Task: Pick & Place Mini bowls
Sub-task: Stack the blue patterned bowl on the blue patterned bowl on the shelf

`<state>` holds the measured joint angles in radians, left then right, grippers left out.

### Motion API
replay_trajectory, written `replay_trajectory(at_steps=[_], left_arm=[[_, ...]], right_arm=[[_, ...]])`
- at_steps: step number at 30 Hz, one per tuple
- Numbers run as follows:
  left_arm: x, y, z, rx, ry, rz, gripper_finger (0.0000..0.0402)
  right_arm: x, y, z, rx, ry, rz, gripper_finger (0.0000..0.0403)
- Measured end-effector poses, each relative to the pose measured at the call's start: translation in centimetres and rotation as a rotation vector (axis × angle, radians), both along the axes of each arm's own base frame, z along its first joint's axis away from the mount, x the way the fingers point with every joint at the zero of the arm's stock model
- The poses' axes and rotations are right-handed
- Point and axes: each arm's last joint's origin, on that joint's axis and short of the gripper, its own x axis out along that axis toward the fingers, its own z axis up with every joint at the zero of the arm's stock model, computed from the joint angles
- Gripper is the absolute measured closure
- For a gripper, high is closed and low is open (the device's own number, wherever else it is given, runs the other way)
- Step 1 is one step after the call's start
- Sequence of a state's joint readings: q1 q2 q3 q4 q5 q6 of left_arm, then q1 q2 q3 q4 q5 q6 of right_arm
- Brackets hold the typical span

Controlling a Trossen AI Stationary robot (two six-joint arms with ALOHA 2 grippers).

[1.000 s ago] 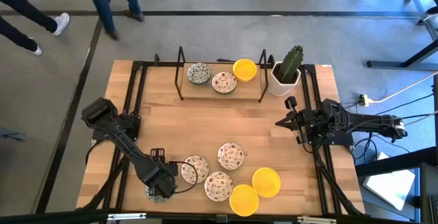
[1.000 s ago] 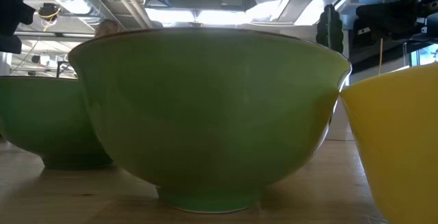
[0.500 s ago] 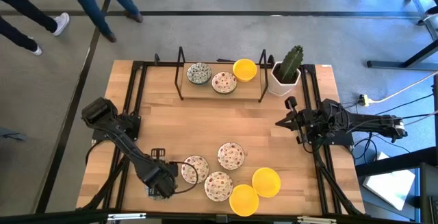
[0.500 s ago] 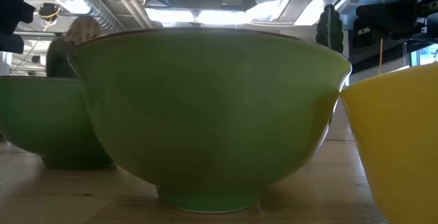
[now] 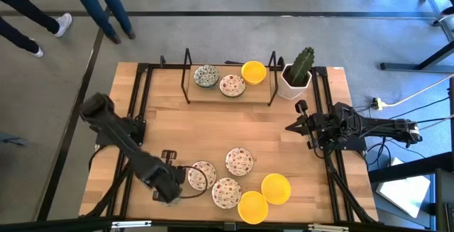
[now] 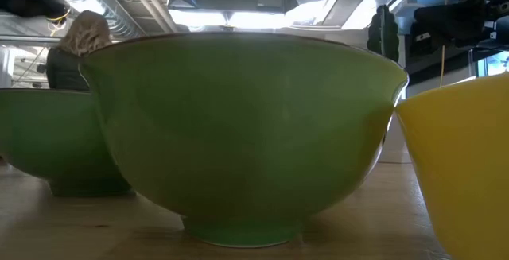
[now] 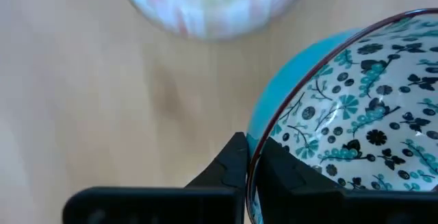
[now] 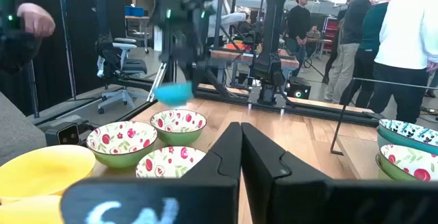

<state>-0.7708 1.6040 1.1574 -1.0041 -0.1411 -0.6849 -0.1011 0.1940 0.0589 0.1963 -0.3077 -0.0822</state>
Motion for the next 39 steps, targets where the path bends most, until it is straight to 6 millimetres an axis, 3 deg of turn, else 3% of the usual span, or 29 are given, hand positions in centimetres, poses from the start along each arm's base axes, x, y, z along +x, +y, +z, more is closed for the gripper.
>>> replay_trajectory(at_steps=[7,12,18,24,31,39], left_arm=[[-2.0,2.9,5.6,-0.028,-0.255,-0.005,0.0392],[-4.2,6.3,6.8,-0.006,-0.371,0.074,0.0392],[-8.0,9.7,4.6,-0.129,-0.413,0.165,0.0393],[-10.3,11.8,1.6,-0.231,-0.473,0.264,0.0393],[-10.9,12.1,-1.3,-0.294,-0.468,0.267,0.0393],[-10.4,11.9,-1.2,-0.297,-0.547,0.228,0.0393]], right_arm=[[0.0,0.0,0.0,-0.003,0.003,0.000,0.0393],[0.0,0.0,-0.1,-0.003,0.006,0.000,0.0393],[0.0,0.0,-0.1,-0.003,0.006,0.000,0.0393],[0.0,0.0,-0.1,-0.007,0.005,-0.001,0.0393],[0.0,0.0,-0.1,-0.007,0.005,-0.001,0.0393],[0.0,0.0,-0.1,-0.007,0.006,-0.001,0.0393]])
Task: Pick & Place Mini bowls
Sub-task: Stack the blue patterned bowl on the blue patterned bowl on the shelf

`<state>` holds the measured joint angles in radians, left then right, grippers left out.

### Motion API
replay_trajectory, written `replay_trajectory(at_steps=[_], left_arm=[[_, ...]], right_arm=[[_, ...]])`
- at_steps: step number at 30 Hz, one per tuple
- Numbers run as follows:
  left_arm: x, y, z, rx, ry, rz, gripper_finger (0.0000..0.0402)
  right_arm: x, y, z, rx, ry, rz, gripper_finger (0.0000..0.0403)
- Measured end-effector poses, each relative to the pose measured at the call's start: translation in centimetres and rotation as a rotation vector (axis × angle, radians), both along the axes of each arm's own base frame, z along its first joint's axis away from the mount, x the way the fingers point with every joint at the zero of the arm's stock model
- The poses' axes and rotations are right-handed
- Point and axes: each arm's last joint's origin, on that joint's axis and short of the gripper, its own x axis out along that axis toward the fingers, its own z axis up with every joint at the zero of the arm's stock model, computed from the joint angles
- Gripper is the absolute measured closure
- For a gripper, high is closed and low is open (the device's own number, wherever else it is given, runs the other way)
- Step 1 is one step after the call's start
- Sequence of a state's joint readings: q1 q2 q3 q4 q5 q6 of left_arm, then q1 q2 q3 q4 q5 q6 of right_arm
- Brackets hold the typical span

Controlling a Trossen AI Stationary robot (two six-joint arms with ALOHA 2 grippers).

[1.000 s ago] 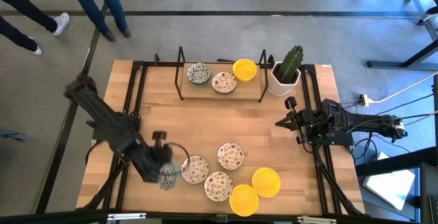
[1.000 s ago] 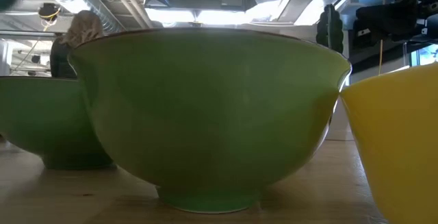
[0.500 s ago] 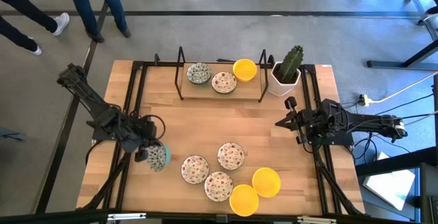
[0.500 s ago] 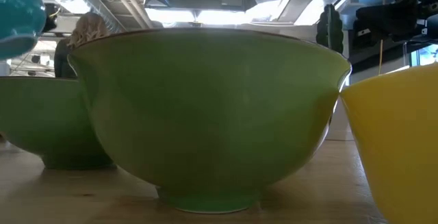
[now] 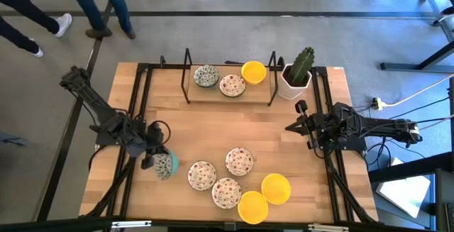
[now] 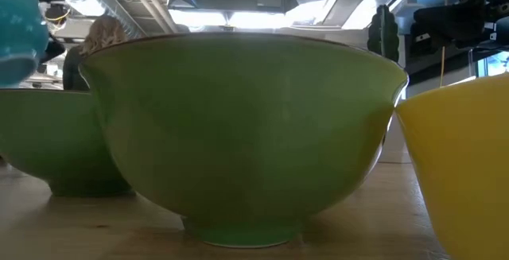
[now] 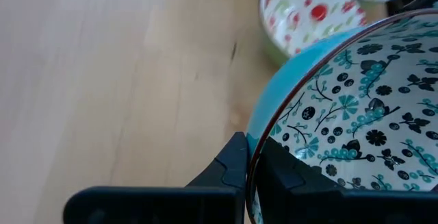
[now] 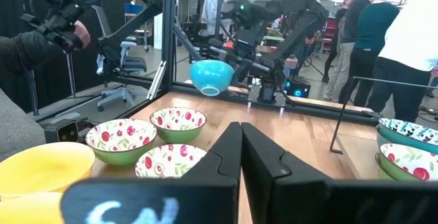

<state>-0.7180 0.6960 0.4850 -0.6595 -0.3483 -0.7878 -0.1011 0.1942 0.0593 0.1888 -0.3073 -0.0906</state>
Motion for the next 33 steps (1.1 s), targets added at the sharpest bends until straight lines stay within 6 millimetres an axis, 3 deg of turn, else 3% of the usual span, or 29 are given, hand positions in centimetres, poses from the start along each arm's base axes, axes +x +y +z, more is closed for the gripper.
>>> replay_trajectory(at_steps=[8,15,25,33], left_arm=[[2.2,0.4,1.9,0.092,-0.276,0.028,0.0393],[3.9,1.8,6.9,0.282,-0.450,0.142,0.0392],[7.0,4.3,15.2,0.578,-0.472,0.172,0.0392],[10.4,9.3,20.0,0.779,-0.323,0.334,0.0391]], right_arm=[[0.0,0.0,0.0,0.000,0.000,0.000,0.0393],[0.0,0.0,0.0,0.000,0.000,0.000,0.0393],[0.0,0.0,0.0,-0.005,-0.001,-0.001,0.0393],[0.0,0.0,0.0,-0.004,-0.001,-0.001,0.0393]])
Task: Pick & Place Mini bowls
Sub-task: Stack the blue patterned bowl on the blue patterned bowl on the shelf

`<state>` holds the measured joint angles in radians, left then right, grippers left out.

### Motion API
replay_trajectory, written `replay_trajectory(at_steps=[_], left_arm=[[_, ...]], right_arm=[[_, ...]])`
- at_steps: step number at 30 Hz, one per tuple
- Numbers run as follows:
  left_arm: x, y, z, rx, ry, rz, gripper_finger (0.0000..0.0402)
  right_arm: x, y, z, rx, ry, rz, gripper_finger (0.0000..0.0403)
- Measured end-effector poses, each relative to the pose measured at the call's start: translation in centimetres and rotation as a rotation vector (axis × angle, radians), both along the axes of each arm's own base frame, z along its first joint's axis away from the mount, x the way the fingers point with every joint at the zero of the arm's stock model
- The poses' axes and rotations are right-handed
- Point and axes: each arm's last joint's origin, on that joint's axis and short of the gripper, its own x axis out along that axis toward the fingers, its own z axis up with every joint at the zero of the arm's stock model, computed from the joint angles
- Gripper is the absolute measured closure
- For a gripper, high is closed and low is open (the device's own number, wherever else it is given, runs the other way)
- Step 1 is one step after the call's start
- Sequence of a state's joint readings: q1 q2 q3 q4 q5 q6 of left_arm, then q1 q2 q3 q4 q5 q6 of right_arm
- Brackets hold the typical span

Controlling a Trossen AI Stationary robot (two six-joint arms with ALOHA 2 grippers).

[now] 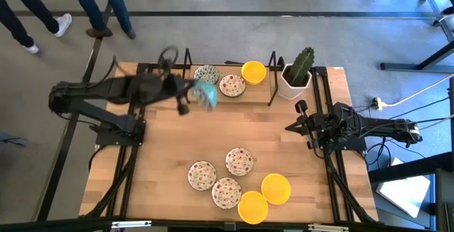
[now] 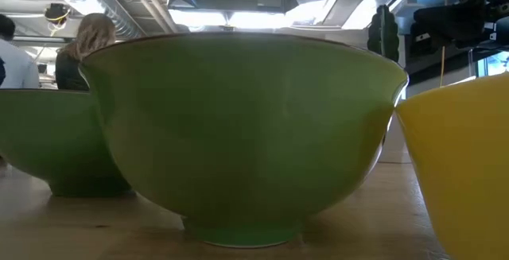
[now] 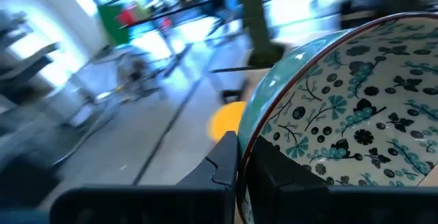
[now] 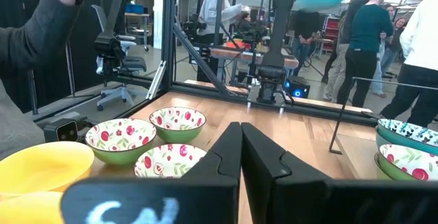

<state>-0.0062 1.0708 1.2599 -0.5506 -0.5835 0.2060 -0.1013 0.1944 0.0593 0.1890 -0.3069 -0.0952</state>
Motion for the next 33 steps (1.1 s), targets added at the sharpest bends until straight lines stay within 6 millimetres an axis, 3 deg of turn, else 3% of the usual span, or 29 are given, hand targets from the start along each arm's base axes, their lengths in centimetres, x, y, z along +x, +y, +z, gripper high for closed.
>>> replay_trajectory(at_steps=[6,12,17,22,27,33], left_arm=[[2.2,5.4,3.2,-0.031,0.083,0.133,0.0391],[4.3,11.4,3.5,-0.177,0.206,0.168,0.0391],[5.5,16.2,1.5,-0.291,0.345,0.195,0.0391],[6.0,20.3,-1.7,-0.422,0.492,0.141,0.0391],[6.1,23.0,-5.3,-0.548,0.630,0.036,0.0391],[6.6,25.8,-8.4,-0.592,0.689,0.068,0.0391]], right_arm=[[0.0,0.0,0.0,-0.014,-0.003,-0.001,0.0393],[0.0,0.0,0.0,-0.018,-0.004,-0.001,0.0393],[0.0,0.0,0.0,-0.018,-0.004,-0.001,0.0393],[0.0,0.0,0.0,-0.035,-0.007,-0.002,0.0393],[0.0,0.0,0.0,-0.069,-0.013,-0.004,0.0393],[0.0,0.0,-0.1,-0.070,-0.008,-0.003,0.0393]])
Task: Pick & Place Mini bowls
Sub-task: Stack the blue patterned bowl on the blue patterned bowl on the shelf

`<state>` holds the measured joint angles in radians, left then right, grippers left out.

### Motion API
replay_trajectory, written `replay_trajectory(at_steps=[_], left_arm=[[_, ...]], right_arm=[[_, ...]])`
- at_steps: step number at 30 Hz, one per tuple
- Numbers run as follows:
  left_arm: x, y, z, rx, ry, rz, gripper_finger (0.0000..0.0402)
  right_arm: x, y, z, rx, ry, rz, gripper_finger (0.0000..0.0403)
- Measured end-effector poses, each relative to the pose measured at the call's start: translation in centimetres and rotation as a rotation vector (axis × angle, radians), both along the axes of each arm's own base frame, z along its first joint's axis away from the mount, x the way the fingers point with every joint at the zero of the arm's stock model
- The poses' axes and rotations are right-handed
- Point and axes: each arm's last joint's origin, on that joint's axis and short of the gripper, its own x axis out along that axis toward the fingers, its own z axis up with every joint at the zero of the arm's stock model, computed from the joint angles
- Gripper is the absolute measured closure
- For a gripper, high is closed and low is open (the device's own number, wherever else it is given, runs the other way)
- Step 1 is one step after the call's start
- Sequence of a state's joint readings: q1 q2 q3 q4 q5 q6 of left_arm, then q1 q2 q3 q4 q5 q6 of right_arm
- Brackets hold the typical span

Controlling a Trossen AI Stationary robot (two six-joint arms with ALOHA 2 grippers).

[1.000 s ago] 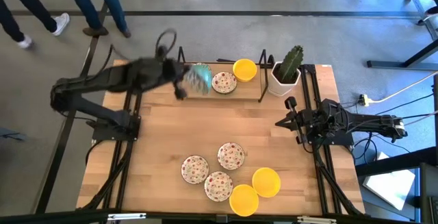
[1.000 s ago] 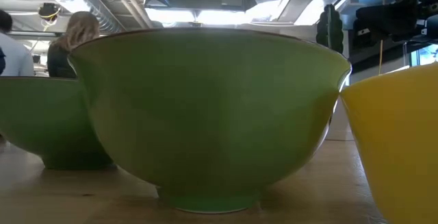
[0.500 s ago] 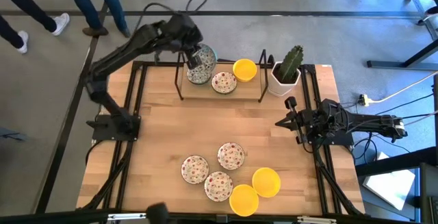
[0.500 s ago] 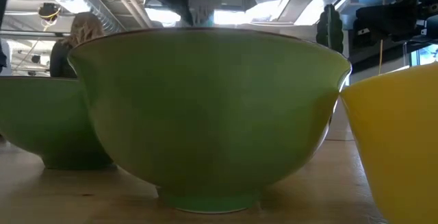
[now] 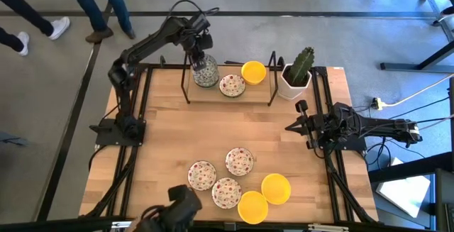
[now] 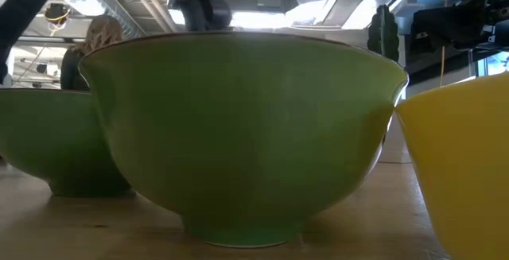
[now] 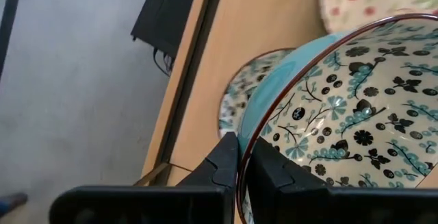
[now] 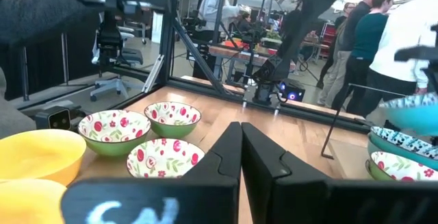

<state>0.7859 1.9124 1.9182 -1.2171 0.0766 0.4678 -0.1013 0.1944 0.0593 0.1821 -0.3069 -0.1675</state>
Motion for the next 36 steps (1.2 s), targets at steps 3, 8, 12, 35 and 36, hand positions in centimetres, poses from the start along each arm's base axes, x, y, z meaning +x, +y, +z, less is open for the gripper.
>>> replay_trajectory(at_steps=[3,8,12,35,36], left_arm=[[0.3,0.9,-1.4,-0.008,0.043,0.016,0.0391],[0.7,1.5,-2.7,-0.015,0.079,0.034,0.0391],[0.9,1.6,-3.0,-0.020,0.082,0.032,0.0391],[1.8,1.1,-3.7,-0.035,0.096,0.019,0.0391],[1.8,1.1,-3.7,-0.035,0.097,0.017,0.0391]], right_arm=[[0.0,0.0,0.0,-0.001,0.000,0.000,0.0393],[0.0,0.0,0.0,0.000,0.000,0.000,0.0393],[0.0,0.0,0.0,0.001,0.000,0.000,0.0393],[0.0,0.0,0.0,0.002,0.001,0.000,0.0393],[0.0,0.0,0.0,0.002,0.001,0.000,0.0393]])
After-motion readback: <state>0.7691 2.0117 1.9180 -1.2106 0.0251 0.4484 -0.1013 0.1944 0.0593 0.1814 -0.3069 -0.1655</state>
